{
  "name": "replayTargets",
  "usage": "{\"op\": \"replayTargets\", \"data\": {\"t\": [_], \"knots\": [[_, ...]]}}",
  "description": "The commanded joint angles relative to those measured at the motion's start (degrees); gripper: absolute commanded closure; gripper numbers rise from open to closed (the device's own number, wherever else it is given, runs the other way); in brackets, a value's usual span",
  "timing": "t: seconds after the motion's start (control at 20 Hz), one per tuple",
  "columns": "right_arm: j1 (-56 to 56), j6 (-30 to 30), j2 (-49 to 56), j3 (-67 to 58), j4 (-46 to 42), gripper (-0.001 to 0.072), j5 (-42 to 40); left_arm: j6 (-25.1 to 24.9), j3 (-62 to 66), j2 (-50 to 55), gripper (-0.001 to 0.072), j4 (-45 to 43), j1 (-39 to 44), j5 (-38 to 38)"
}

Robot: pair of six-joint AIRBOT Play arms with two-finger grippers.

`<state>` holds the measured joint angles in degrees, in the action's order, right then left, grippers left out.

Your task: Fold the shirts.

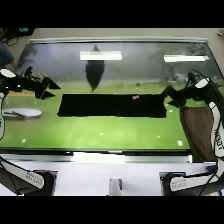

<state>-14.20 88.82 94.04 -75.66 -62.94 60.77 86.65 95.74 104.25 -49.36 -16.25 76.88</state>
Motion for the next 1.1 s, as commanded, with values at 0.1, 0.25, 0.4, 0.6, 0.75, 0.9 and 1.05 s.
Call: {"op": "replayTargets", "data": {"t": [0.1, 0.25, 0.4, 0.6, 0.75, 0.9, 1.05], "knots": [[-1.53, -3.80, 4.22, -0.81, 0.35, 0.0009, 7.58, 0.04, 4.94, -3.87, 0.0069, 2.89, -0.44, 4.35], [-1.18, -5.53, 6.95, -0.81, 6.10, 0.0009, 7.91, 0.02, 4.94, -7.52, 0.0070, 7.82, -0.35, 4.85], [2.47, -7.45, 8.48, -0.81, 6.43, 0.0009, 8.02, -0.24, 4.94, -11.13, 0.0070, 13.60, 0.15, 4.61], [8.20, -7.23, 9.18, -0.81, 6.25, 0.0019, 5.38, -0.66, 4.94, -14.03, 0.0070, 14.91, 2.03, 4.66], [9.81, -3.82, 8.92, -0.83, 6.49, 0.0685, 6.01, -0.76, 4.90, -14.12, 0.0080, 14.88, 4.70, 4.76], [9.33, -2.89, 5.88, -1.29, 5.86, 0.0689, 8.98, -9.25, 4.70, -13.94, 0.0614, 14.88, 9.88, 4.79], [9.42, -2.21, -0.74, -1.31, 5.77, 0.0690, 10.03, -13.79, 0.13, -13.84, 0.0668, 14.86, 18.82, 0.79]]}}
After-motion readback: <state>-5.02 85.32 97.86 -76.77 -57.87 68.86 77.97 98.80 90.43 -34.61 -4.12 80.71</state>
